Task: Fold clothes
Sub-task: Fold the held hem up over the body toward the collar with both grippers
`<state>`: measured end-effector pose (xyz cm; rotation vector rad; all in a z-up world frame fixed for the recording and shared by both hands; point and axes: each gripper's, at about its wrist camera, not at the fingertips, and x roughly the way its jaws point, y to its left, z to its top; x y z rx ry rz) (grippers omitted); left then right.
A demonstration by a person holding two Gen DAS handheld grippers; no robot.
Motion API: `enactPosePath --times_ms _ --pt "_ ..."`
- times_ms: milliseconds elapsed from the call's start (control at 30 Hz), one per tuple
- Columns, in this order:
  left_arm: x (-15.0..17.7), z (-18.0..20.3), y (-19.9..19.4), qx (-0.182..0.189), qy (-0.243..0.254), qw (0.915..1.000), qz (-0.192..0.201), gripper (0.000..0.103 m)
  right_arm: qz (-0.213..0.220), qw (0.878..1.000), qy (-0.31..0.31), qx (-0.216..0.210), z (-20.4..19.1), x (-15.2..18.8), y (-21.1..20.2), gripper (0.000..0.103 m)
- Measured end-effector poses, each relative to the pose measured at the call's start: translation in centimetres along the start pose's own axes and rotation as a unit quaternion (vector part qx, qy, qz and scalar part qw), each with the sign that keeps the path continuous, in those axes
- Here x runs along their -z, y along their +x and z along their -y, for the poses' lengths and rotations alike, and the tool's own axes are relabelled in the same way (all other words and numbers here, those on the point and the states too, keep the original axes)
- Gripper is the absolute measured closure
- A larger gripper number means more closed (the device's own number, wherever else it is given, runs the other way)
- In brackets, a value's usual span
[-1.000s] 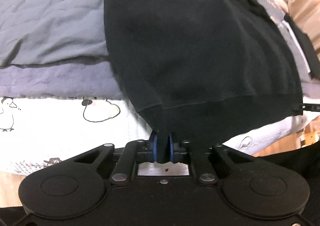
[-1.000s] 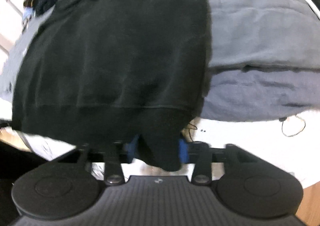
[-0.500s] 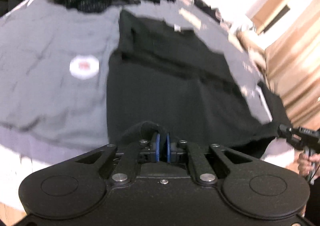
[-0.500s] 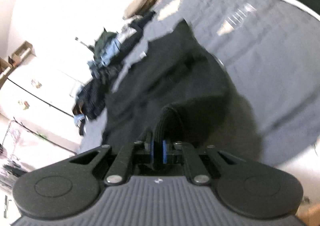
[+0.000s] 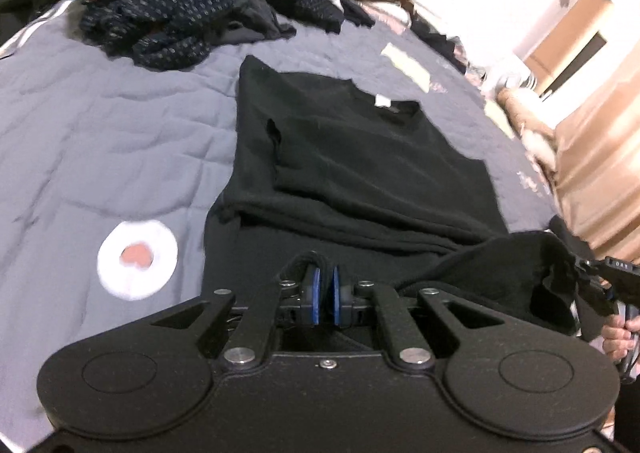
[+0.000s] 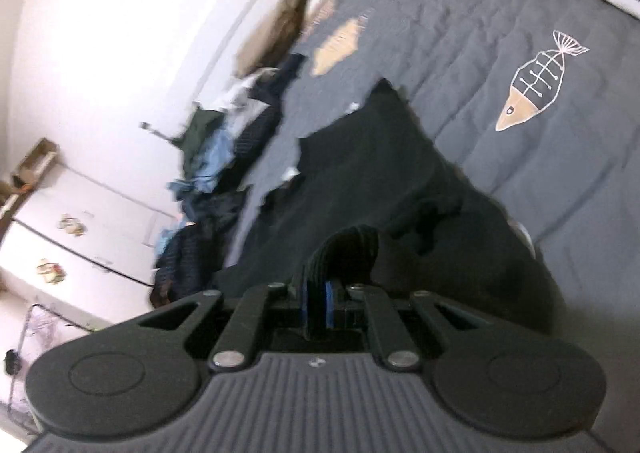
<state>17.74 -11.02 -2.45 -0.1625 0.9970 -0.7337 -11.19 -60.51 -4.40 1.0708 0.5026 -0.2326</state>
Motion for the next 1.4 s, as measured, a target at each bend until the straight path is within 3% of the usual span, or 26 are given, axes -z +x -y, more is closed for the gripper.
enactPosePath --times_ms 133,200,233,267,333,400,467,533,600,867,1000,1167,1300,1400 --pt "-1.4 -0.6 2.2 -0.014 -0.001 0.9998 0.017 0.084 -0.05 0.994 -0.051 0.084 0.9 -0.7 3.9 0.092" --pt "-1.0 -0.5 1.5 -0.042 0.029 0.9977 0.044 0.07 -0.061 0.991 -0.074 0.098 1.0 -0.4 4.0 0.091" --pt "-0.8 -0.6 1.0 -0.051 0.04 0.9963 0.056 0.055 -0.058 0.991 -0.077 0.094 1.0 -0.4 3.6 0.091" --pt "-0.6 -0.7 0.5 -0.06 0.05 0.9946 0.069 0.05 -0.055 0.991 -0.081 0.089 1.1 -0.3 3.1 0.09" --pt "-0.4 -1.3 -1.2 -0.047 0.035 0.9932 0.1 0.05 -0.042 0.992 -0.085 0.081 1.0 -0.2 2.0 0.082" --pt "-0.1 -1.3 -2.3 -0.043 0.036 0.9913 0.119 0.05 -0.01 0.994 -0.082 0.074 0.6 -0.3 0.3 0.058" --pt "0.4 -0.7 -2.6 -0.042 0.051 0.9904 0.121 0.046 0.013 0.993 -0.089 0.072 0.2 -0.5 -1.0 0.051" --pt "1.0 0.2 -2.1 -0.055 0.076 0.9889 0.115 0.045 0.044 0.985 -0.124 0.112 -0.7 -0.1 -2.0 0.043" --pt "1.5 0.8 -1.0 -0.061 0.085 0.9884 0.11 0.045 0.076 0.973 -0.158 0.151 -1.5 0.3 -3.0 0.028" --pt "2.6 3.2 2.5 -0.094 0.135 0.9808 0.104 0.045 0.072 0.941 -0.276 0.182 -2.1 3.9 -0.1 0.022" --pt "3.2 3.1 3.1 -0.088 0.13 0.9811 0.113 0.041 0.116 0.943 -0.27 0.154 -2.0 4.5 0.1 0.016" --pt "3.8 4.4 4.1 -0.098 0.191 0.9709 0.105 0.037 0.147 0.934 -0.28 0.169 -2.7 3.5 0.2 0.01" --pt "3.1 4.9 4.1 -0.097 0.202 0.9679 0.114 0.034 0.119 0.932 -0.296 0.17 -3.7 2.3 1.1 0.01" --pt "2.3 5.0 3.8 -0.1 0.193 0.9684 0.123 0.03 0.09 0.919 -0.34 0.177 -4.7 2.3 1.7 0.01"
